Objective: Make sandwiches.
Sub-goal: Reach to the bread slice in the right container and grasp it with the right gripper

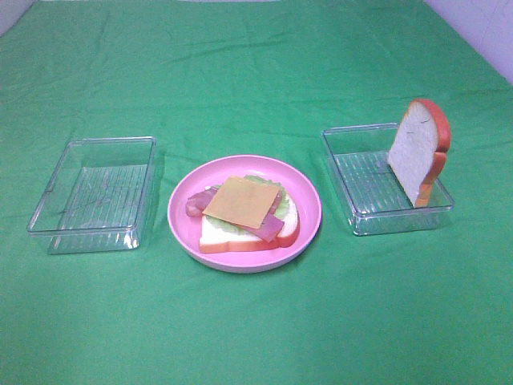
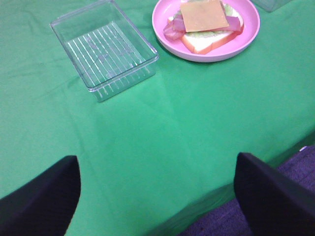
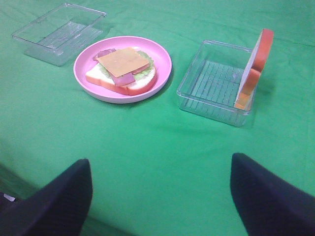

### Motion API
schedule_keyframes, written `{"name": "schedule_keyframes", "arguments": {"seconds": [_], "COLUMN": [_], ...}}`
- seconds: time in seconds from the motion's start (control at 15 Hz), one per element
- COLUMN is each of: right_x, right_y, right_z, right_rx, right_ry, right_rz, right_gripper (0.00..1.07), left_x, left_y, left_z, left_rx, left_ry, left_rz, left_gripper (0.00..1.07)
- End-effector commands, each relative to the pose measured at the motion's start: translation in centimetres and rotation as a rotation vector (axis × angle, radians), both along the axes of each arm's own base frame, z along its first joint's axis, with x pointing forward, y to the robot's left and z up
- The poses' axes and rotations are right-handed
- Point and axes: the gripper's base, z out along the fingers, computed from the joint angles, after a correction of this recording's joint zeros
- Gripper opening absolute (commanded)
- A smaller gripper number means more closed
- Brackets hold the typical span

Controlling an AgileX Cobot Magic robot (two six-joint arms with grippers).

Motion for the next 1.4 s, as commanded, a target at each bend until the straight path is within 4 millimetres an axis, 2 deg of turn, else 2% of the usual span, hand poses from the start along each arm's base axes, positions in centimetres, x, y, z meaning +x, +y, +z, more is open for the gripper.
{"name": "schedule_keyframes", "arguments": {"seconds": [0.07,0.2,0.4,0.53,0.93,1.07,1.13,1.2,1.4], "right_x": [0.9,2.5,7.2,10.6,21.0,23.7,26.7,28.4,32.5], "right_y": [0.2,0.8,2.4,3.6,7.7,8.7,9.3,9.3,7.9], "right_z": [1.2,2.1,3.3,2.9,0.7,0.8,0.6,0.6,1.0], "right_rx": [0.036,0.07,0.172,0.198,0.049,-0.013,-0.108,-0.134,-0.157], "right_ry": [-0.062,-0.089,-0.064,0.009,0.439,0.541,0.665,0.717,0.808], "right_rz": [-0.017,-0.034,-0.118,-0.166,-0.245,-0.261,-0.289,-0.308,-0.369], "right_gripper": [0.75,0.75,0.75,0.75,0.74,0.73,0.73,0.73,0.73], "left_x": [-1.0,-2.1,-2.4,-2.3,-2.3,-2.3,-2.3,-2.3,-2.3], "left_y": [0.5,0.9,1.1,1.0,1.0,1.0,1.0,1.0,1.0], "left_z": [-1.0,-1.0,-1.0,-1.1,-1.1,-1.1,-1.1,-1.1,-1.1], "left_rx": [-0.037,-0.068,-0.079,-0.08,-0.08,-0.08,-0.08,-0.08,-0.08], "left_ry": [-0.082,-0.154,-0.171,-0.172,-0.172,-0.172,-0.172,-0.172,-0.172], "left_rz": [0.001,0.001,0.003,0.003,0.003,0.003,0.003,0.003,0.003], "left_gripper": [0.8,0.8,0.8,0.8,0.8,0.8,0.8,0.8,0.8]}}
